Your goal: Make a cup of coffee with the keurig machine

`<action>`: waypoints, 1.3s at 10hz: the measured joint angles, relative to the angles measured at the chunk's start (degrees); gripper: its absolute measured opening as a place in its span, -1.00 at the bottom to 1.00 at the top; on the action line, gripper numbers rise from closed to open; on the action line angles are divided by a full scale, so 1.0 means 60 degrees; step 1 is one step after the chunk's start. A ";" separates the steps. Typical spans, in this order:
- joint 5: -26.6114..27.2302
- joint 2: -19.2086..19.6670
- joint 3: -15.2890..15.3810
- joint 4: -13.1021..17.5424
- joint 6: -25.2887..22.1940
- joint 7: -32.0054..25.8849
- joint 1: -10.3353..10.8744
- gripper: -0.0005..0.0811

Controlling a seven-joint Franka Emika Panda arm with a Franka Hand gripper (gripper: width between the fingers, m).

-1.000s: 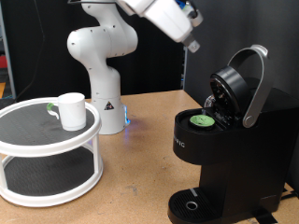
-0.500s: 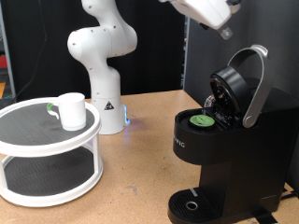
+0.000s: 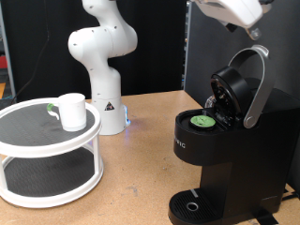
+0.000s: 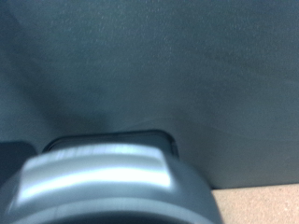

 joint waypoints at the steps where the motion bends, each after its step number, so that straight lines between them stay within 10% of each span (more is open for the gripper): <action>1: 0.0066 0.0016 0.0156 0.0006 0.0172 0.0144 0.0088 0.99; 5: 0.0126 0.0114 0.0729 0.0025 0.0630 0.0634 0.0308 0.94; 10: 0.0119 0.0456 0.1181 -0.0008 0.1086 0.0912 0.0348 -0.66; 13: 0.0119 0.0458 0.1107 -0.0145 0.1074 0.0709 0.0285 -0.92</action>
